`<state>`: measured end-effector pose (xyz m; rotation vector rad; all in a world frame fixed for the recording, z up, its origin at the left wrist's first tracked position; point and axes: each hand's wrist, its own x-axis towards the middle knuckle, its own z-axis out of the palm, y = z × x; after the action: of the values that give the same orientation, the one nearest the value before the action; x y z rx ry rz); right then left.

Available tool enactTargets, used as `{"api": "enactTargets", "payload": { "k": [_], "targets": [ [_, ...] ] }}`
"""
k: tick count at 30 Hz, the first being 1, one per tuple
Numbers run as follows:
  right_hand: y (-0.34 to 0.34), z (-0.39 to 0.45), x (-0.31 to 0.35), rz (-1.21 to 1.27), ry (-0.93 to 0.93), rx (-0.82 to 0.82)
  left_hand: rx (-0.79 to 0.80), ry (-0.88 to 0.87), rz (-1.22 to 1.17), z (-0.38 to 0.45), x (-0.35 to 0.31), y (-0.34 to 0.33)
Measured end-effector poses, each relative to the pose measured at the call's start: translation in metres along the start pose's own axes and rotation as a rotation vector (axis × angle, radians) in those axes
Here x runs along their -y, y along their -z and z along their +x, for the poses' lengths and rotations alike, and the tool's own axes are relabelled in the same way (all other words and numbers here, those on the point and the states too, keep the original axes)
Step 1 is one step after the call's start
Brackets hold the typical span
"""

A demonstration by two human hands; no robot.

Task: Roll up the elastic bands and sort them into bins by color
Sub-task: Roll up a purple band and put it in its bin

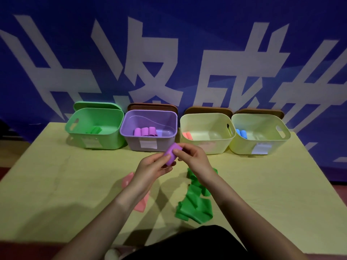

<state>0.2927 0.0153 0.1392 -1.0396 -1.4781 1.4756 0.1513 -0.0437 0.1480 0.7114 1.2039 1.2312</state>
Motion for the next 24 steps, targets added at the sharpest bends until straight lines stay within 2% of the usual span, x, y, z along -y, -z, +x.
{"api": "enactTargets", "payload": {
  "k": [3, 7, 12, 15, 20, 24],
  "targets": [
    [-0.002, 0.004, -0.006, -0.003, 0.001, 0.001, -0.009, -0.023, 0.193, 0.005, -0.002, 0.008],
    [-0.002, 0.007, -0.006, 0.013, -0.015, 0.014, 0.015, 0.032, 0.143, 0.009, -0.004, 0.011],
    [0.004, 0.011, -0.003, 0.116, -0.025, 0.008, 0.025, 0.136, -0.058, 0.015, -0.009, -0.003],
    [0.006, 0.012, -0.003, 0.253, -0.028, -0.018, 0.024, 0.143, -0.154, 0.017, -0.009, -0.017],
    [0.006, 0.013, 0.003, 0.636, -0.073, 0.022, -0.012, 0.202, -0.538, 0.013, -0.011, -0.039],
    [-0.001, 0.018, 0.006, 0.72, -0.094, 0.036, -0.031, 0.29, -0.782, 0.01, -0.013, -0.047]
  ]
}}
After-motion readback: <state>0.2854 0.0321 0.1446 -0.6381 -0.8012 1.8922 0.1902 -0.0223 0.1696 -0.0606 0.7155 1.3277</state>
